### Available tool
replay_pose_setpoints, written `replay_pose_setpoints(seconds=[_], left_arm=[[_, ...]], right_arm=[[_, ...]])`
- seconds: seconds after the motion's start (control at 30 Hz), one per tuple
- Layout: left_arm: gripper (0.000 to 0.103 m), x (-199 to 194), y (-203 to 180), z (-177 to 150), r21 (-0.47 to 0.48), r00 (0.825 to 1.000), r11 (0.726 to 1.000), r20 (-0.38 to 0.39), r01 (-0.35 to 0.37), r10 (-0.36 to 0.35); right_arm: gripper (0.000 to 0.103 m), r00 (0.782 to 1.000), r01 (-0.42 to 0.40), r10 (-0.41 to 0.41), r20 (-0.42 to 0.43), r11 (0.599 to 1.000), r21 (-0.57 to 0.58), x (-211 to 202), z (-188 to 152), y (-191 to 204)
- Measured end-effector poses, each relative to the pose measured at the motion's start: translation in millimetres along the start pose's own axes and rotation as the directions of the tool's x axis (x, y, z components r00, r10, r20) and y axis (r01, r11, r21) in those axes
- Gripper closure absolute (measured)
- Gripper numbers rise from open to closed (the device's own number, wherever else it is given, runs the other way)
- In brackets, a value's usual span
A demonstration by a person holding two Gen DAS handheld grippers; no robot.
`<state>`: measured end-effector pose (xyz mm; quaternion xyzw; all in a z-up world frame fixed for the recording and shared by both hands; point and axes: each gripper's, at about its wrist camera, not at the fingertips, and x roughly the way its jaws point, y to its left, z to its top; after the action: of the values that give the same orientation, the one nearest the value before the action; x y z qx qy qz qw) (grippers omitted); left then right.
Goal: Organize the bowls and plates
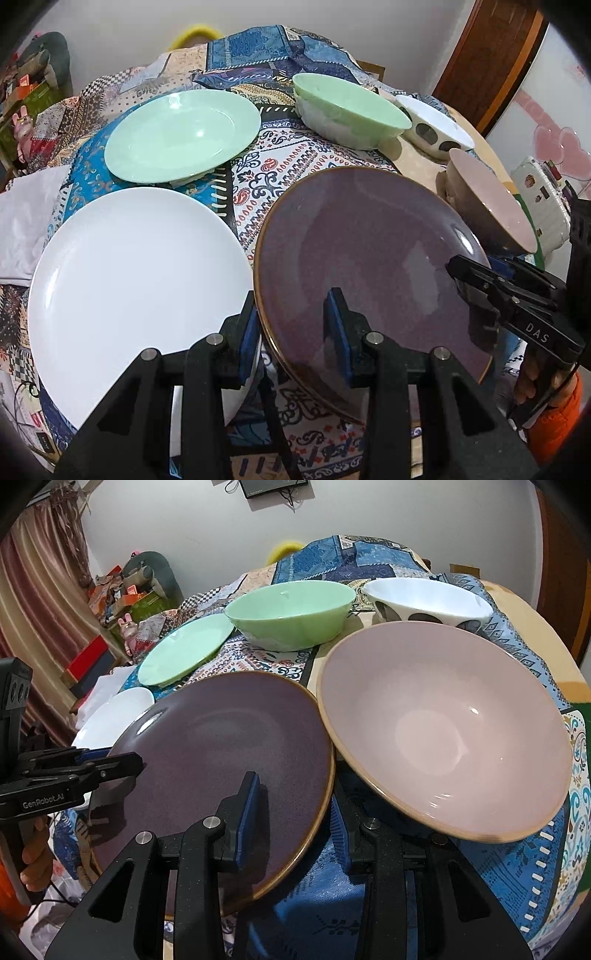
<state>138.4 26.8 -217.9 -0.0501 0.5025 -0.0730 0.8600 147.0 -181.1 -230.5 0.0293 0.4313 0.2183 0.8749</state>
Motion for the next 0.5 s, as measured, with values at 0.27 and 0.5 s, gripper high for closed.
replay_pose_setpoints(seconds=[0.27, 0.5], left_arm=[[0.067, 4.7, -1.8, 1.7, 0.015, 0.999, 0.999, 0.000, -0.045, 0.045], [0.067, -4.1, -0.8, 0.5, 0.011, 0.999, 0.999, 0.030, -0.042, 0.042]], right_arm=[[0.069, 1.000, -0.007, 0.007, -0.012, 1.000, 0.017, 4.2, 0.3, -4.4], [0.069, 1.000, 0.018, -0.018, -0.025, 1.000, -0.004, 0.4, 1.6, -0.7]])
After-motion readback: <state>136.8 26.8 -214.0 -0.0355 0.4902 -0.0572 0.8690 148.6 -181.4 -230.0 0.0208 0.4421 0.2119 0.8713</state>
